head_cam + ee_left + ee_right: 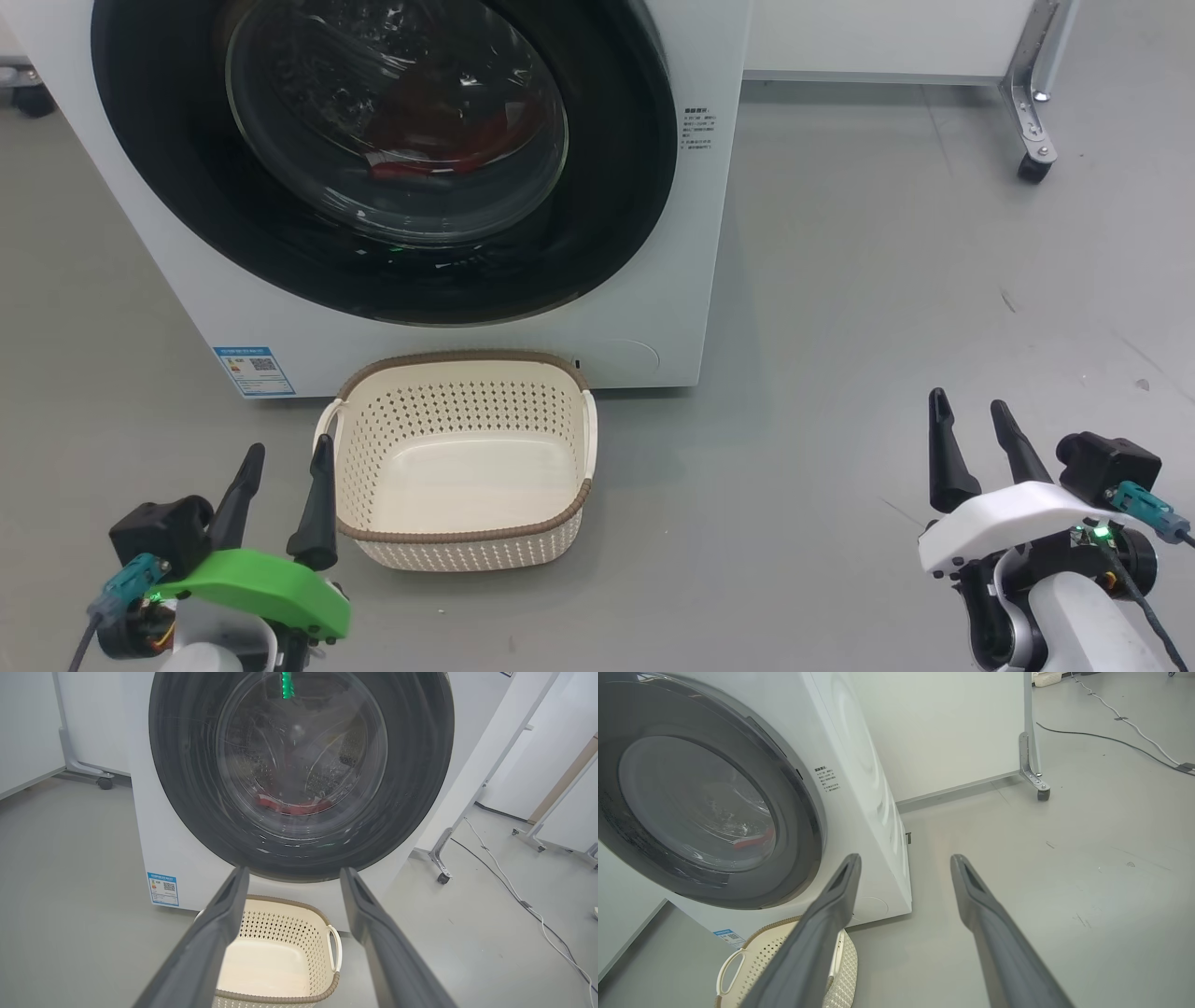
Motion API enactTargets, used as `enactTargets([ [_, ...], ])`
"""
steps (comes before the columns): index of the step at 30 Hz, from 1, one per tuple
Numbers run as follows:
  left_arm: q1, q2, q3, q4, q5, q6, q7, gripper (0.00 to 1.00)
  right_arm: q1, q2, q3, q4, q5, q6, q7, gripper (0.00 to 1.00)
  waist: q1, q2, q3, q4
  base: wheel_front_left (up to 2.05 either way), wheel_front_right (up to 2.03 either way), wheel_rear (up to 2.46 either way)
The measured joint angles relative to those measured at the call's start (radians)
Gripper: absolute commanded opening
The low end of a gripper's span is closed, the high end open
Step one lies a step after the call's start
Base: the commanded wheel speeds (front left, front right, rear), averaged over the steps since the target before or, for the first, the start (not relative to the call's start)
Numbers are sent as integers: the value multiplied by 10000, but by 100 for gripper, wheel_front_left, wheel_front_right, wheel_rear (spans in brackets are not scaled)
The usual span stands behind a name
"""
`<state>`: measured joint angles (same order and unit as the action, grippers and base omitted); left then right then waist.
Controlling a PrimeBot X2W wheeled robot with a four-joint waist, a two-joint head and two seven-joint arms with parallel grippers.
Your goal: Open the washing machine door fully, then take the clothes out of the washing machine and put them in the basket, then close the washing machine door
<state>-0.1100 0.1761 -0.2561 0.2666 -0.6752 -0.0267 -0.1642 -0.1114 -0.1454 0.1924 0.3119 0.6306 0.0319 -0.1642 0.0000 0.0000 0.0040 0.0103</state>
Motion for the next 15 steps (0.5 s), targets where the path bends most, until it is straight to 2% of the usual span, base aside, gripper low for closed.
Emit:
enactTargets([
  [15,-300,65,-407,330,1486,228,-523,100,-40,4,349,155,-1724,-173,-529,100,0,0,48,-26,0,0,0],
])
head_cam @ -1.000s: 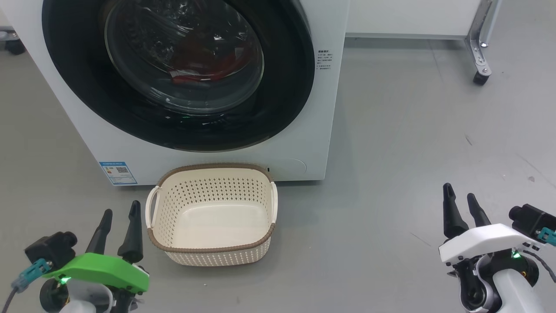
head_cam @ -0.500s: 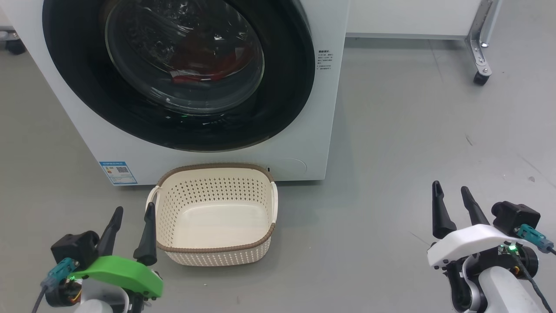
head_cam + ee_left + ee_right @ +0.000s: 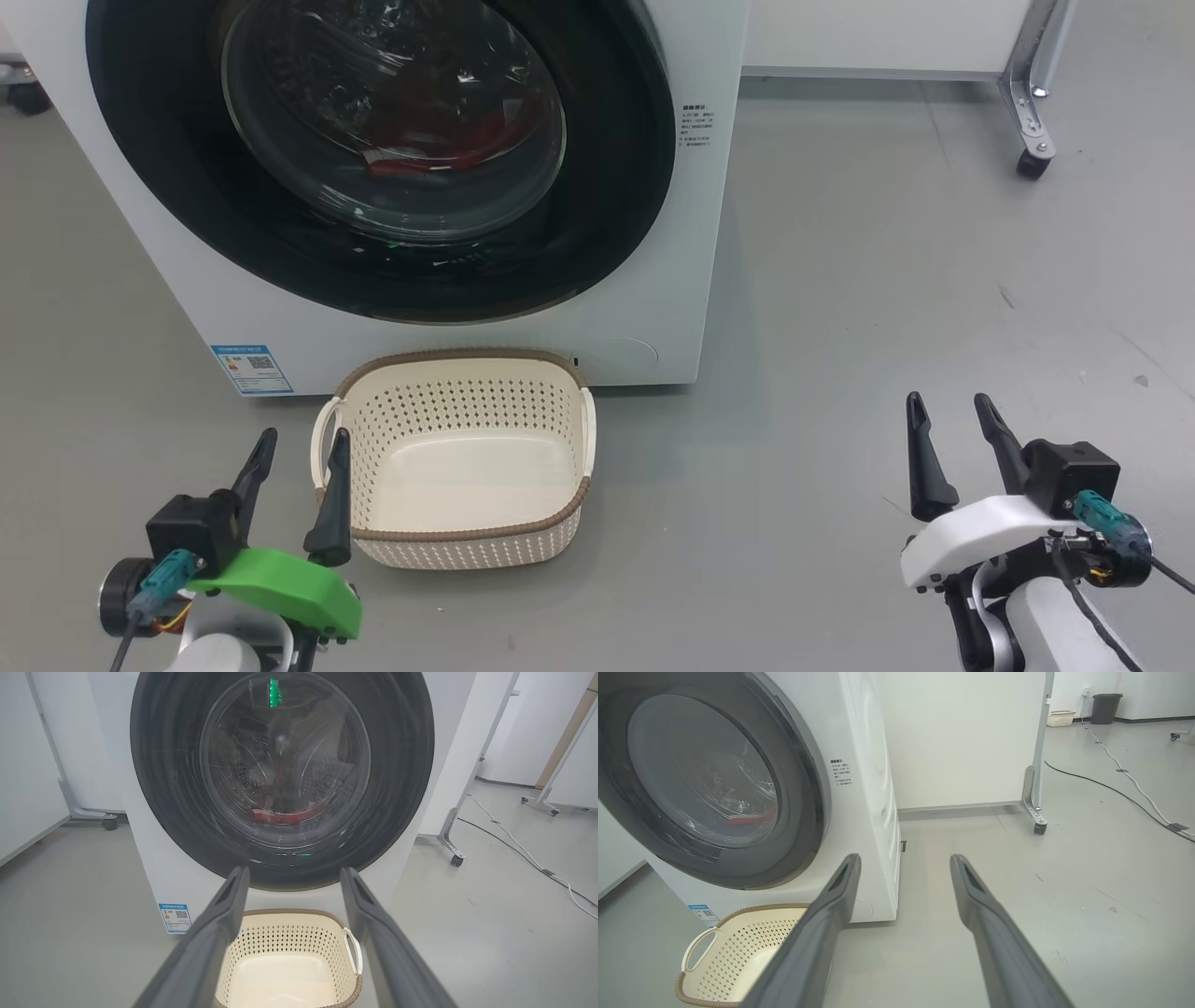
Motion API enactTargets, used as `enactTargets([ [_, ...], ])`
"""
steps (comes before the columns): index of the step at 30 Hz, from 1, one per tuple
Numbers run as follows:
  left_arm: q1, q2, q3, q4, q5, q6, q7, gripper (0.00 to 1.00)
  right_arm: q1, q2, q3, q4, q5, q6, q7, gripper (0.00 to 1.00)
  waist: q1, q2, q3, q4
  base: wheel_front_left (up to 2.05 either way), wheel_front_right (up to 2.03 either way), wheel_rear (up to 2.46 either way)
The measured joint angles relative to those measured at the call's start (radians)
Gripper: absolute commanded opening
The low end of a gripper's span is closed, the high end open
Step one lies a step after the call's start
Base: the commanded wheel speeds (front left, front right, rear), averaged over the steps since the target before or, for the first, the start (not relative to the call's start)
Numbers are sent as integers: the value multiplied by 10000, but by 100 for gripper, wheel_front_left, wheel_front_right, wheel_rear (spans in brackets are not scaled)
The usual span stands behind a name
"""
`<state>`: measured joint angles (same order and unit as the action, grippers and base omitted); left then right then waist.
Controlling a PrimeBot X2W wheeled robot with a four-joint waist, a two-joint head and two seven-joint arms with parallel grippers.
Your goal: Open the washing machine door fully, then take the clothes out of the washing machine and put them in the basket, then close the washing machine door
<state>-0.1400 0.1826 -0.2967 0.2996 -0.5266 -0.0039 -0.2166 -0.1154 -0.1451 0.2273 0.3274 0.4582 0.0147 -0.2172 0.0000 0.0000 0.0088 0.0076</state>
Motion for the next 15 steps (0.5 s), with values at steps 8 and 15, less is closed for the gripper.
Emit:
enactTargets([
  [8,-119,19,-104,194,654,207,-290,100,-10,10,31,65,-918,-100,-272,100,0,0,13,0,0,0,0],
  [15,-200,25,-130,347,792,301,-324,100,-10,113,-46,121,-1032,-107,-305,100,0,0,17,1,0,0,0],
])
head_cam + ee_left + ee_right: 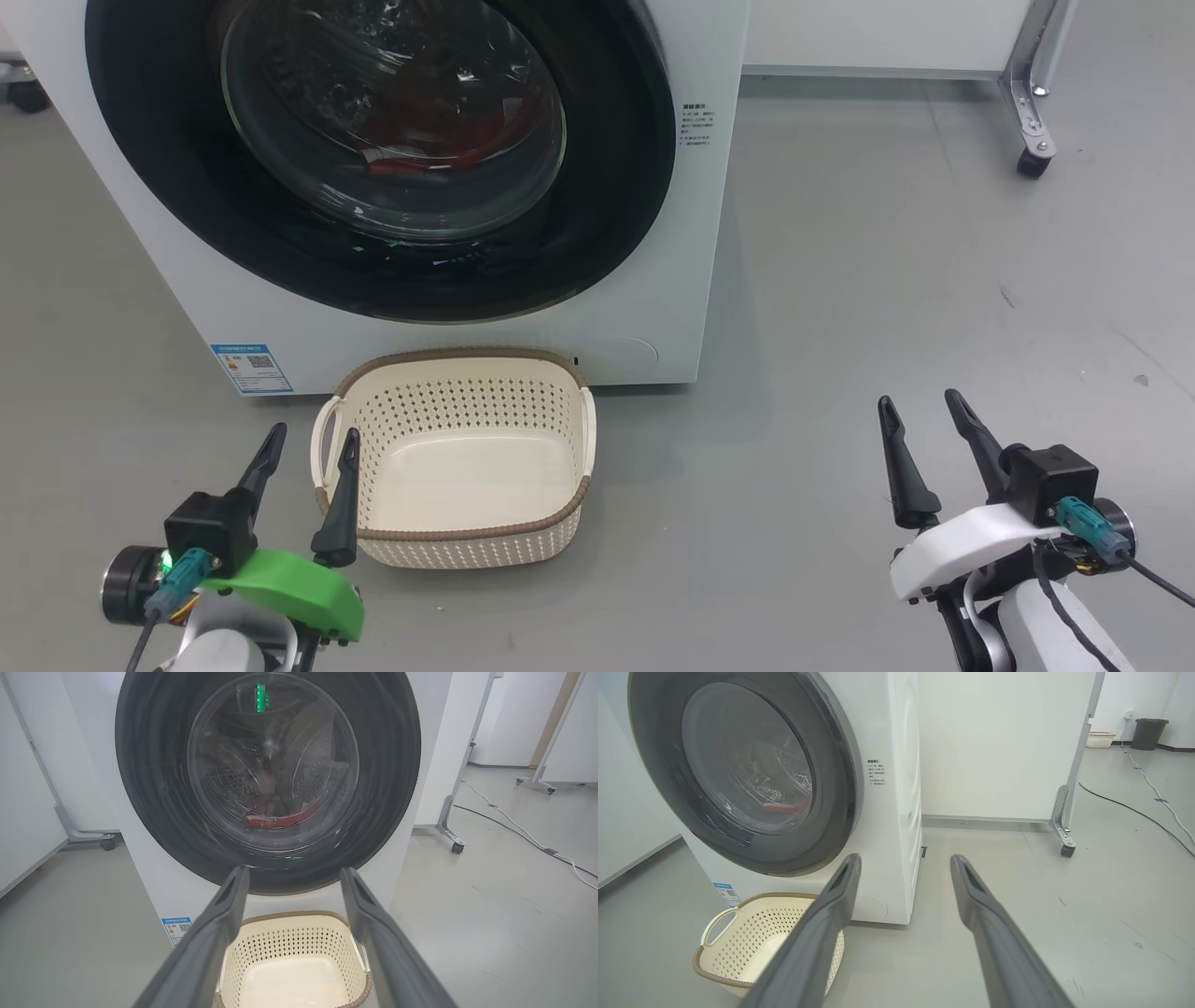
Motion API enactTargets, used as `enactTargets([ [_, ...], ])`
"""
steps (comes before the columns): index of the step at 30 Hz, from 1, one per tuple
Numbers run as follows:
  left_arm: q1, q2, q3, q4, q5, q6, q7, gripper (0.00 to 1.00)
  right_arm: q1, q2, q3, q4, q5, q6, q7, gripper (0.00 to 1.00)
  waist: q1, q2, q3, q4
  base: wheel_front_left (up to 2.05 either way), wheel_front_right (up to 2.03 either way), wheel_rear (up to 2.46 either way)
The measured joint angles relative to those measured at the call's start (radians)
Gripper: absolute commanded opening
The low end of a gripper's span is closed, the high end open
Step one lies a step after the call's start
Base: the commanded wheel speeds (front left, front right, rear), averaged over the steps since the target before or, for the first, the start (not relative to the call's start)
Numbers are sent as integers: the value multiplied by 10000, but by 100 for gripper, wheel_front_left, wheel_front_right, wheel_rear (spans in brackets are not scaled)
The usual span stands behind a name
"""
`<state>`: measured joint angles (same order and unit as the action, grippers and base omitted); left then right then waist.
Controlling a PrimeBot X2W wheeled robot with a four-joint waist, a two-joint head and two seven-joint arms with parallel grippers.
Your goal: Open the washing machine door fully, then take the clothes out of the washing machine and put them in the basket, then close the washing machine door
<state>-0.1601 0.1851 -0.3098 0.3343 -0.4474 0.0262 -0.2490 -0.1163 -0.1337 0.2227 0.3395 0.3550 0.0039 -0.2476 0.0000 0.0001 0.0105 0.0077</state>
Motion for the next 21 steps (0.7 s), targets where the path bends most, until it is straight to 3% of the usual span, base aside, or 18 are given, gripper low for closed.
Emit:
enactTargets([
  [21,-11,-46,109,357,-115,123,15,100,20,148,-445,98,-31,-144,0,100,0,0,38,33,0,0,0],
])
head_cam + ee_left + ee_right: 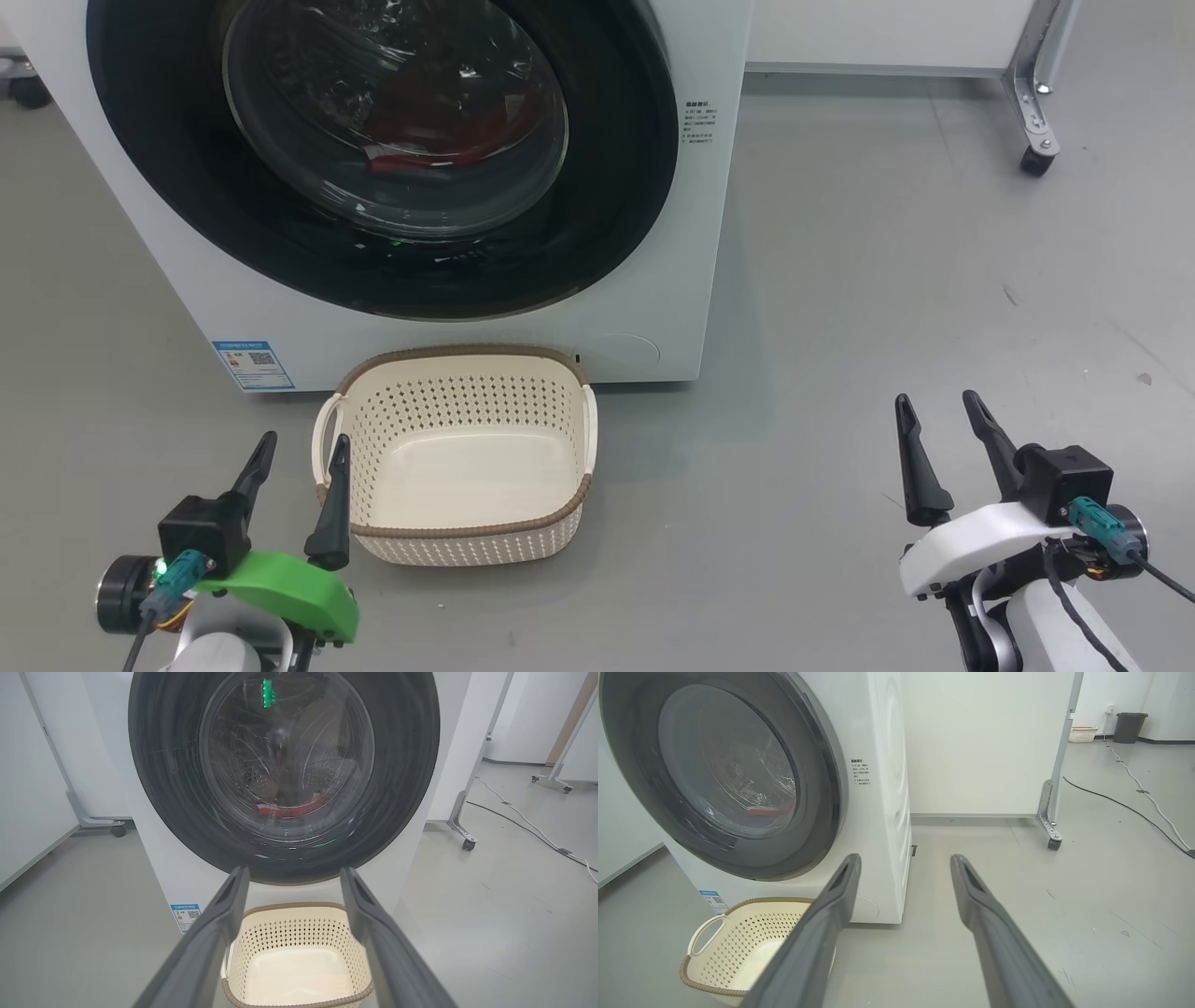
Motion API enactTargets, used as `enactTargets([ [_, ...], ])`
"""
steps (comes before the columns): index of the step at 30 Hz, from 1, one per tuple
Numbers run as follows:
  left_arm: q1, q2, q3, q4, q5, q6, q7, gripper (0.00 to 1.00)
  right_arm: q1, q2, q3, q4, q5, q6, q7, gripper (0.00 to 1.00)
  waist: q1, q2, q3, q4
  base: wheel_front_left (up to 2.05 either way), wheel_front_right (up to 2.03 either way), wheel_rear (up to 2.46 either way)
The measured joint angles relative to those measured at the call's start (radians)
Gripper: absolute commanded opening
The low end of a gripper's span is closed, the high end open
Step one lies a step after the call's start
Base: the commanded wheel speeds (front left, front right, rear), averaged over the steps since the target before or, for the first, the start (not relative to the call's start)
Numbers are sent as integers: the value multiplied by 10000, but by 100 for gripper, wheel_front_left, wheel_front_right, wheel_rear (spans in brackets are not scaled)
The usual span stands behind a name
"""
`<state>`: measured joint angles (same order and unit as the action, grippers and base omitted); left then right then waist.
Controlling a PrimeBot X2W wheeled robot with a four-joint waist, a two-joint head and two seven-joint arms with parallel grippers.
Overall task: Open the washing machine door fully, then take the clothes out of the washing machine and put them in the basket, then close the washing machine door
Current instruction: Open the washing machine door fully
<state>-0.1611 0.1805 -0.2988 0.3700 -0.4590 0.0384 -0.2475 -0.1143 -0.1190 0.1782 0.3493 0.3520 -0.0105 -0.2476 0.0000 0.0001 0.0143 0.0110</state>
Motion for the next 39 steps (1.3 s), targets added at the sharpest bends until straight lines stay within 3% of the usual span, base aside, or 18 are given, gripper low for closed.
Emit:
enactTargets([
  [4,-24,0,0,36,0,0,0,100,0,17,-59,4,-15,8,0,100,0,0,20,2,0,0,0],
  [5,-24,0,-2,48,0,0,0,100,0,23,-75,10,-15,31,0,71,0,0,26,2,0,0,0],
  [6,-25,-2,-2,56,0,0,2,100,0,31,-92,25,-15,35,0,0,0,0,31,2,0,0,0],
  [13,-31,-2,-8,98,0,2,10,100,0,92,-102,146,-15,104,0,0,0,0,75,8,0,0,0],
  [21,-53,-36,-12,105,0,2,10,100,-9,328,-437,-25,355,474,0,0,0,0,159,36,0,0,0],
  [30,-318,-46,-17,12,2,4,10,100,-134,826,-1645,104,4017,1143,2,0,0,0,449,111,0,0,0],
  [37,-535,-52,-77,-211,15,2,10,100,-947,826,-2209,290,7010,1237,725,0,0,0,807,205,0,0,0],
  [39,-709,-67,-105,-280,23,2,10,100,-1318,786,-2194,366,8546,1237,1139,0,0,0,993,264,0,0,0],
])
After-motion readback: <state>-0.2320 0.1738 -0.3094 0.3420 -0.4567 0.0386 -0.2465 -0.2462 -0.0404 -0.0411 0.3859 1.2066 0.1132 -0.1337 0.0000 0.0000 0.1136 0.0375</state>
